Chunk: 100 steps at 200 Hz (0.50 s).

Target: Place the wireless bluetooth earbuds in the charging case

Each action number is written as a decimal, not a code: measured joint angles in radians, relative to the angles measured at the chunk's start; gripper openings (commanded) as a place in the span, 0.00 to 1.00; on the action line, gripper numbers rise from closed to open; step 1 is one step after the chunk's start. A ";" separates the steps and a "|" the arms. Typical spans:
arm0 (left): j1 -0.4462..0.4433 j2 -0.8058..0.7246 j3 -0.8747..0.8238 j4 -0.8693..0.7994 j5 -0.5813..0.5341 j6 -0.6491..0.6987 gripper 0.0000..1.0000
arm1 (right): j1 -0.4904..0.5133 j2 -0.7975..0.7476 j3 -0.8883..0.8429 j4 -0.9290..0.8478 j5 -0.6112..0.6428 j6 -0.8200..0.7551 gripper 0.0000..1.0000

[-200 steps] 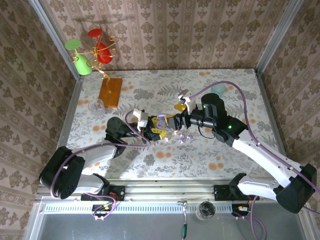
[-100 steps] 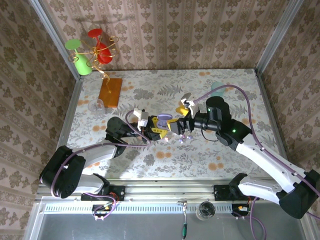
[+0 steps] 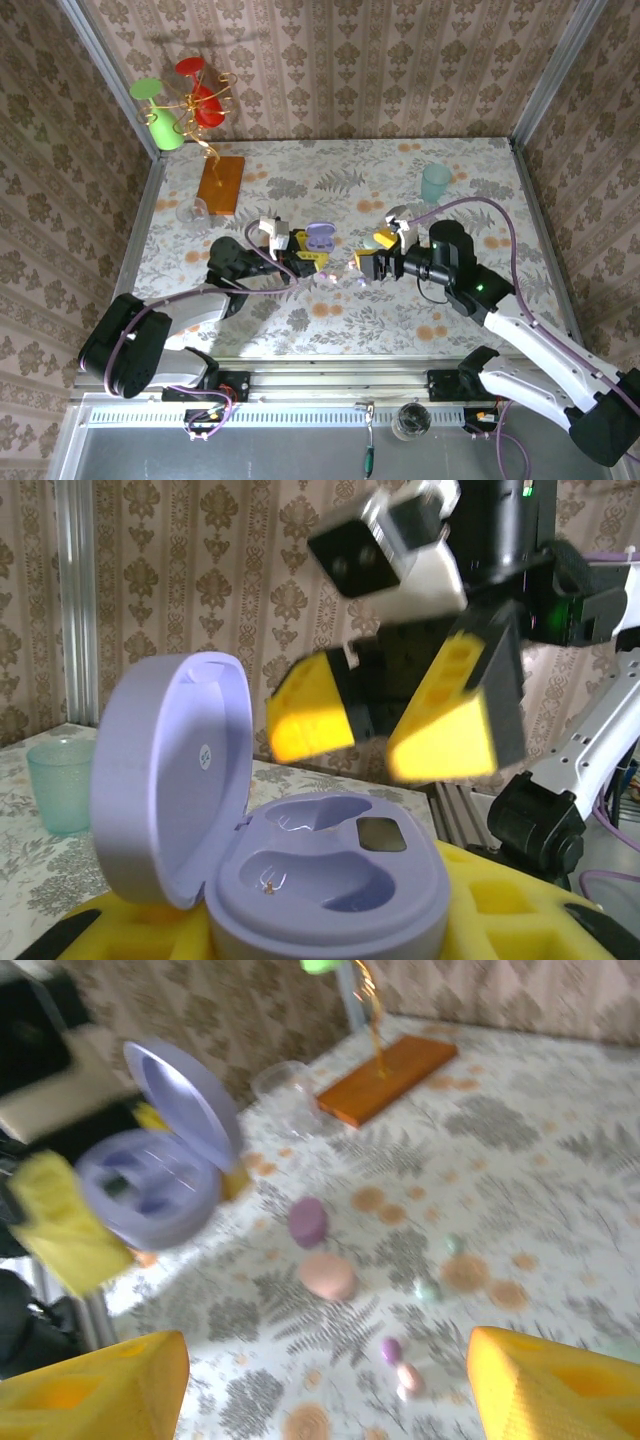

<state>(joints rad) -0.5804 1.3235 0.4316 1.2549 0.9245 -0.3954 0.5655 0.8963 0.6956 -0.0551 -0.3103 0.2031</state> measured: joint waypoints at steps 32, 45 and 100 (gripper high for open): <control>0.012 -0.003 0.000 0.003 -0.009 -0.024 0.29 | -0.005 0.017 -0.078 -0.016 0.120 0.092 0.72; 0.014 -0.003 0.000 0.003 -0.009 -0.028 0.28 | -0.005 0.048 -0.081 -0.032 0.147 0.129 0.72; 0.014 -0.018 0.000 0.003 -0.040 -0.031 0.25 | -0.006 0.290 -0.065 -0.089 0.183 0.245 0.66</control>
<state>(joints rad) -0.5667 1.3056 0.4316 1.2579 0.8841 -0.4263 0.5598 1.1862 0.6304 -0.1444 -0.1268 0.4480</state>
